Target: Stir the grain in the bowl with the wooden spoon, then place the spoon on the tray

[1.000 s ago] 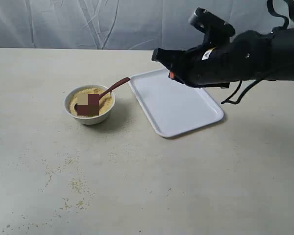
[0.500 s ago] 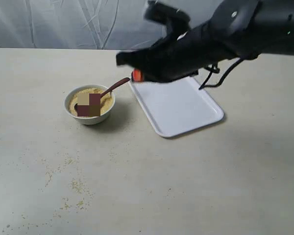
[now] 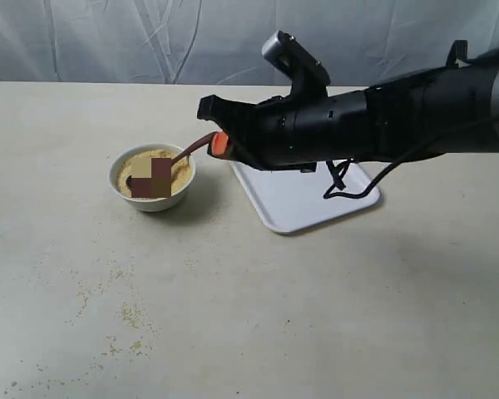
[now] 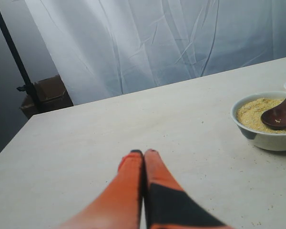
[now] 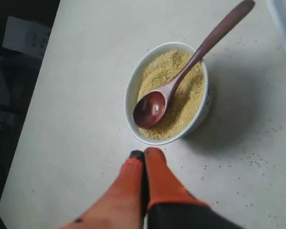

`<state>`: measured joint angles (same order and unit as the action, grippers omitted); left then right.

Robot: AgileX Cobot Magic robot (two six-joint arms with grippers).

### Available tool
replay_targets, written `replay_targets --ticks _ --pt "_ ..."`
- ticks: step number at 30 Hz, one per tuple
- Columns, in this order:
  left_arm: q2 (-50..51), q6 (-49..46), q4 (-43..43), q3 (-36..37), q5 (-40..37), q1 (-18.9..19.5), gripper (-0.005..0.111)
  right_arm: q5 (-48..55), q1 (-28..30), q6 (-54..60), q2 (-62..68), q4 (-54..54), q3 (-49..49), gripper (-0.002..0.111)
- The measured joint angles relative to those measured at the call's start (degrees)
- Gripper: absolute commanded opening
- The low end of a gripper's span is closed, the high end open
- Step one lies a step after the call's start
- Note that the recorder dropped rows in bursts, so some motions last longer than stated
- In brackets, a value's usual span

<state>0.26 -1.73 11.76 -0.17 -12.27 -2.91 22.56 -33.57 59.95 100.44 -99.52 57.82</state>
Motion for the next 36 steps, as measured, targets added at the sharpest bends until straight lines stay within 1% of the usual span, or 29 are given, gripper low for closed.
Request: replay_targets --ticks 1,3,4,5,7,8,9,12,14,17,19,21,24,26,29,32,34,36 --pt "0.0 0.0 0.0 0.0 0.0 0.0 0.0 0.72 0.25 0.95 0.0 0.0 0.13 -0.001" --pt "0.0 0.0 0.0 0.0 0.0 0.0 0.0 -1.05 1.37 1.53 0.0 7.45 1.47 -0.001" --pt "0.0 0.0 0.0 0.0 0.0 0.0 0.0 -4.69 1.64 -0.62 -0.23 16.79 2.28 -0.001" --pt "0.0 0.0 0.0 0.0 0.0 0.0 0.0 -7.2 1.76 -3.48 -0.33 22.73 2.7 -0.001" --pt "0.0 0.0 0.0 0.0 0.0 0.0 0.0 -11.87 1.89 -15.51 -1.15 44.1 3.86 -0.001" --pt "0.0 0.0 0.0 0.0 0.0 0.0 0.0 -13.15 1.89 -18.99 -1.36 48.3 4.29 -0.001" --pt "0.0 0.0 0.0 0.0 0.0 0.0 0.0 -16.7 1.89 -24.26 -1.64 53.13 4.99 -0.001" --pt "0.0 0.0 0.0 0.0 0.0 0.0 0.0 -25.6 1.89 -28.39 -2.78 56.45 5.63 -0.001" --pt "0.0 0.0 0.0 0.0 0.0 0.0 0.0 -34.65 1.1 -29.34 -4.59 55.85 4.46 -0.001" --pt "0.0 0.0 0.0 0.0 0.0 0.0 0.0 -51.08 -3.3 -30.1 -6.39 54.98 -1.13 -0.001" --pt "0.0 0.0 0.0 0.0 0.0 0.0 0.0 -62.19 -7.35 -33.63 -6.64 57.07 -6.2 -0.001" --pt "0.0 0.0 0.0 0.0 0.0 0.0 0.0 -67.69 -9.7 -43.64 -6.24 60.85 -10.04 -0.001" --pt "0.0 0.0 0.0 0.0 0.0 0.0 0.0 -69.89 -9.92 -63.91 -4.37 66.37 -12.93 -0.001" --pt "0.0 0.0 0.0 0.0 0.0 0.0 0.0 -69.05 -8.53 -76.89 -2.33 72.38 -13.19 -0.001" --pt "0.0 0.0 0.0 0.0 0.0 0.0 0.0 -68.41 -5.55 -98.84 2.06 86.8 -13.04 -0.001" --pt "0.0 0.0 0.0 0.0 0.0 0.0 0.0 -68.18 -2.1 -115.89 6.53 99.52 -11.43 -0.001" --pt "0.0 0.0 0.0 0.0 0.0 0.0 0.0 -68.18 -0.35 -124.4 8.95 104.55 -9.96 -0.001" --pt "0.0 0.0 0.0 0.0 0.0 0.0 0.0 -68.18 0.74 -129.52 11.31 107.93 -7.97 -0.001"
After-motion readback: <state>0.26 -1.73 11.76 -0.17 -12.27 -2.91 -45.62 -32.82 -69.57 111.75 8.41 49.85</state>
